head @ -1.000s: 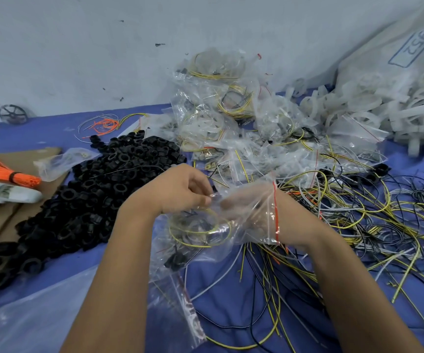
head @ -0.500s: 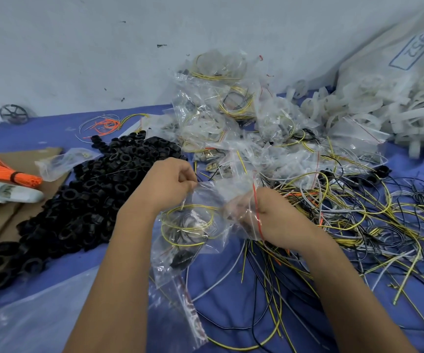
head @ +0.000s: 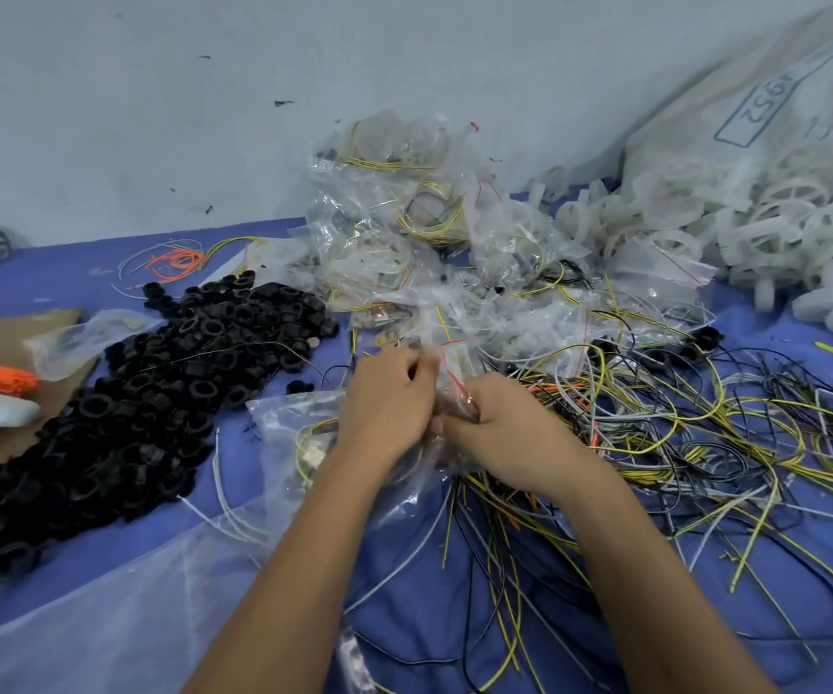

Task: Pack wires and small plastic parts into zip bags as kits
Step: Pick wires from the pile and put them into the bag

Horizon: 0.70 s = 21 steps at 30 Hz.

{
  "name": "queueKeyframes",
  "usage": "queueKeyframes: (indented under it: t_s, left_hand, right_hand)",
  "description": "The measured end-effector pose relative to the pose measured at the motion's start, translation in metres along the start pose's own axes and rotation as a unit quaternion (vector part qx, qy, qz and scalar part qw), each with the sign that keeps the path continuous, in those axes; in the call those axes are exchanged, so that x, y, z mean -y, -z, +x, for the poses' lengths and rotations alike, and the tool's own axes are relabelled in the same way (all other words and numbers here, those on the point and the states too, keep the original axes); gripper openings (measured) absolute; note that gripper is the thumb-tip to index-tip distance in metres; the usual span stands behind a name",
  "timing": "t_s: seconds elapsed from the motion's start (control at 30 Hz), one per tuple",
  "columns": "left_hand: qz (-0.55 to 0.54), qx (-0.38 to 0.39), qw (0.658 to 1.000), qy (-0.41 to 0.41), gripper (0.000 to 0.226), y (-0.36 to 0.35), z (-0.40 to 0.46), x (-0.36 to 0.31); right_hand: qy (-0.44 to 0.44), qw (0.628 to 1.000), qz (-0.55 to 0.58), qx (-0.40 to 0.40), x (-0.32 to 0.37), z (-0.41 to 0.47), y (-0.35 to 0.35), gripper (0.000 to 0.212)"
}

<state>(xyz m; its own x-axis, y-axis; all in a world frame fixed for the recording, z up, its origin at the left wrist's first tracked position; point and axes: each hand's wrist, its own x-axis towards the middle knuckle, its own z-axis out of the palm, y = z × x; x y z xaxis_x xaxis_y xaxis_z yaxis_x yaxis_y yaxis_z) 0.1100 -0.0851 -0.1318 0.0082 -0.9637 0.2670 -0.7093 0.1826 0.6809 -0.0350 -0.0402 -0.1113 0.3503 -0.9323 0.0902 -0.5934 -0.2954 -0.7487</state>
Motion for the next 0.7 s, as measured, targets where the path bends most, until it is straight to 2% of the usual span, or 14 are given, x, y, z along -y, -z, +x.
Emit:
queueKeyframes:
  t_s: [0.13, 0.23, 0.37, 0.5, 0.57, 0.63, 0.7]
  left_hand:
    - [0.091, 0.007, 0.996, -0.008, 0.048, -0.011, -0.001, 0.007]
    - [0.06, -0.028, 0.998, -0.016, 0.052, -0.007, -0.001, -0.008]
    - [0.031, -0.117, 0.987, -0.101, 0.052, -0.008, -0.001, -0.05]
    - [0.052, -0.096, 0.978, -0.177, 0.045, -0.034, 0.014, -0.093]
    - [0.077, -0.061, 0.975, -0.199, 0.036, -0.053, 0.03, -0.113]
    - [0.111, -0.02, 0.974, -0.198, 0.035, -0.071, 0.048, -0.126]
    - [0.154, 0.009, 0.97, -0.188, 0.039, -0.084, 0.067, -0.132]
  right_hand:
    - [-0.018, 0.983, -0.097, -0.152, -0.003, 0.002, 0.007, 0.032]
    - [-0.046, 0.974, -0.069, -0.211, 0.0, 0.001, 0.019, 0.032]
    - [-0.061, 0.959, -0.047, -0.272, -0.001, 0.001, 0.055, 0.043]
    - [-0.106, 0.939, -0.068, -0.321, -0.032, 0.009, 0.107, 0.031]
    - [-0.132, 0.911, -0.16, -0.357, -0.055, 0.023, 0.131, 0.027]
    - [-0.155, 0.873, -0.317, -0.337, -0.08, 0.04, 0.151, 0.025]
    - [-0.189, 0.86, -0.405, -0.247, -0.104, 0.056, 0.162, 0.037]
